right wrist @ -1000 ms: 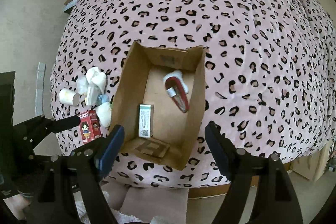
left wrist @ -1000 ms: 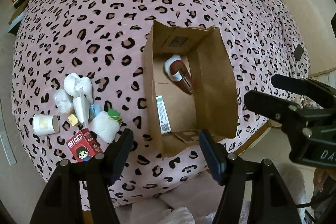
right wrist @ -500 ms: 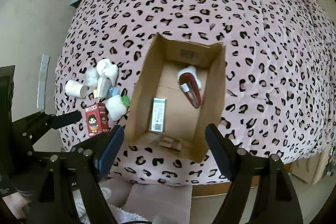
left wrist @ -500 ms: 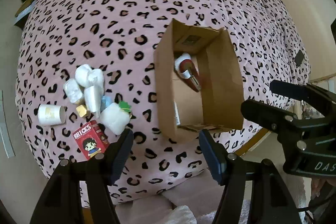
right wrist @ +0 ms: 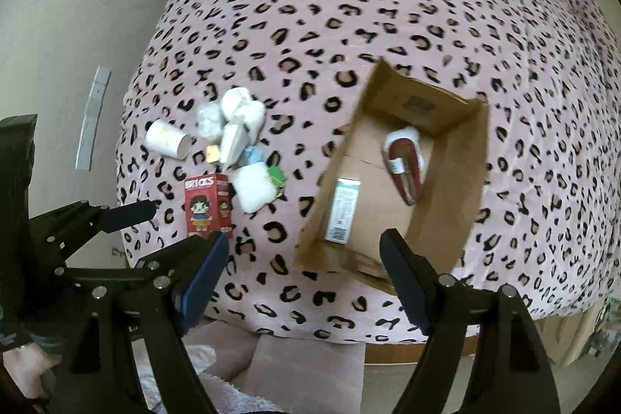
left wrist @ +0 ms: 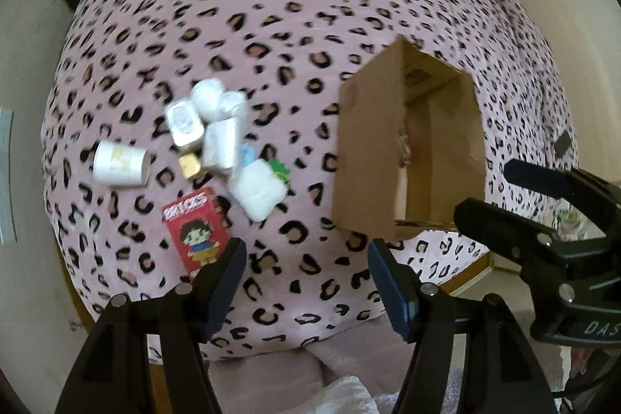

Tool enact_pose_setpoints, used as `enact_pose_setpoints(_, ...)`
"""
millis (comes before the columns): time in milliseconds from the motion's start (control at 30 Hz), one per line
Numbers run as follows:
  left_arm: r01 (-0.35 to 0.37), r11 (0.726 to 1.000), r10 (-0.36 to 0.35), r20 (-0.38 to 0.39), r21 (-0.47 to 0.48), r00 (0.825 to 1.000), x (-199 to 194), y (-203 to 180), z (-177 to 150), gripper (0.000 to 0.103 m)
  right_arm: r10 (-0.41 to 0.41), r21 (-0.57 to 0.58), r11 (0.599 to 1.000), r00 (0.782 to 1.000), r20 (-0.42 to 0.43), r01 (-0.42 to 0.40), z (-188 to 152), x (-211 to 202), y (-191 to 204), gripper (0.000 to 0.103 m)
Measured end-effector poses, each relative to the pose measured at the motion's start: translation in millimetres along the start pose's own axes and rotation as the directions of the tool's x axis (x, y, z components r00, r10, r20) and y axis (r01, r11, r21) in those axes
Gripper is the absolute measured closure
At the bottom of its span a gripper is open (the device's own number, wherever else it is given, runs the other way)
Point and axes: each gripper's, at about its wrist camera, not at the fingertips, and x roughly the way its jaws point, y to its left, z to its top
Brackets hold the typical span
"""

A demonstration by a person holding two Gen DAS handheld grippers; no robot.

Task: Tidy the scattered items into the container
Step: 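Withdraw both grippers from the box toward the remaining items, then grasp the white paper cup with the left gripper while the right gripper grasps the clear plastic bag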

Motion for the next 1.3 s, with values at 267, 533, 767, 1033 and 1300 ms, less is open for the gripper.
enact_pose_setpoints(267,0.017,0.967,-0.021,-0.010,-0.254,1.000,6,96,-15,0.036,0.028,-0.189,0.980,0.984,-0.175,-0.061,6,25,55,0.022)
enact_pose_setpoints(533,0.113,0.817,-0.109,0.041,-0.566,0.993,35,201,-17,0.036,0.030,-0.296,0.945,0.938,-0.346,-0.139,17,69,95,0.021)
enact_pose_setpoints(767,0.172,0.689,-0.171,0.073,-0.704,0.983,88,257,0,0.036,-0.015,-0.304,0.937,0.851,-0.525,-0.171,21,142,106,0.021)
enact_pose_setpoints(1033,0.179,0.562,-0.166,0.102,-0.808,0.981,138,294,22,0.036,-0.175,-0.419,0.870,0.629,-0.757,-0.262,10,204,110,0.021)
enact_pose_setpoints(1300,0.111,0.595,-0.139,0.034,-0.796,0.990,168,302,51,0.036,-0.267,-0.455,0.846,0.519,-0.812,-0.277,-10,251,115,0.038)
